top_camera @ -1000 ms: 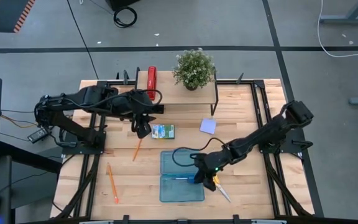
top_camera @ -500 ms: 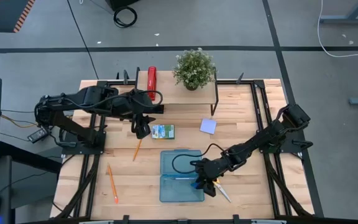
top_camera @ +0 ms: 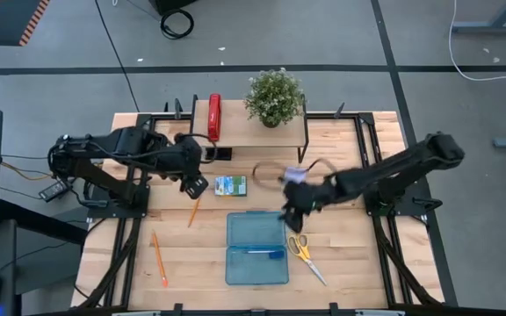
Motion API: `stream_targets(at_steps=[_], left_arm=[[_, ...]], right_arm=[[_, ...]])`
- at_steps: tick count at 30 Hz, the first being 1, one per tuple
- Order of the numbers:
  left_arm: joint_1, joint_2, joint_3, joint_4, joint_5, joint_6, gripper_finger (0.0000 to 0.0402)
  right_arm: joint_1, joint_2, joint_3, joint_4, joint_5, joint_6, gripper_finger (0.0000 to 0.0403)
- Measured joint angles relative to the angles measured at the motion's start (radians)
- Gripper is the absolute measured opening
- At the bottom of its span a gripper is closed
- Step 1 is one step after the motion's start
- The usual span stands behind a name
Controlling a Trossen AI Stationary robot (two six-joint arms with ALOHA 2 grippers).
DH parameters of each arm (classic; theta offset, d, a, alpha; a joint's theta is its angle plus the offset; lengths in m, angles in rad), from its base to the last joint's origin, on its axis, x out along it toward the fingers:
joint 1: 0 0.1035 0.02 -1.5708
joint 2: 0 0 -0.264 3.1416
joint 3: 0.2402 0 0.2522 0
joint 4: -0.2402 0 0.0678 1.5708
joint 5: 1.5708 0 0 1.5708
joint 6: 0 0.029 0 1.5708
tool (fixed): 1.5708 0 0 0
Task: Pack school essentials
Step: Put the top yellow pencil into the blue supply box
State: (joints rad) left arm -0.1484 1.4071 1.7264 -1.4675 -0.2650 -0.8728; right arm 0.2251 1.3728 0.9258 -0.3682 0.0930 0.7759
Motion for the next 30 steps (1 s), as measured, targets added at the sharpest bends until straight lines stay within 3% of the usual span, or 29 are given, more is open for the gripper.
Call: stream_targets(at_steps=[4,7,14,20,24,30], left_arm=[[-0.053,-0.003,-0.044,-0.015,-0.001,-0.090,0.0152],[-0.101,-0.038,-0.159,0.025,0.000,-0.179,0.0156],[-0.121,-0.159,-0.578,0.372,0.009,-0.438,0.0163],[-0.066,-0.113,-0.812,0.592,0.100,-0.585,0.0172],[-0.042,-0.037,-0.884,0.750,0.106,-0.582,0.0180],[-0.007,0.076,-0.890,0.707,0.144,-0.583,0.0171]], right_arm=[[-0.092,-0.129,-0.001,-0.133,0.030,-0.037,0.0217],[-0.141,-0.203,-0.001,-0.203,0.035,-0.057,0.0217],[-0.180,-0.320,-0.001,-0.266,0.035,-0.091,0.0217],[-0.163,-0.375,-0.001,-0.289,-0.045,-0.157,0.0217],[-0.163,-0.412,-0.001,-0.355,-0.123,-0.201,0.0217],[-0.163,-0.483,-0.001,-0.461,-0.197,-0.204,0.0217]])
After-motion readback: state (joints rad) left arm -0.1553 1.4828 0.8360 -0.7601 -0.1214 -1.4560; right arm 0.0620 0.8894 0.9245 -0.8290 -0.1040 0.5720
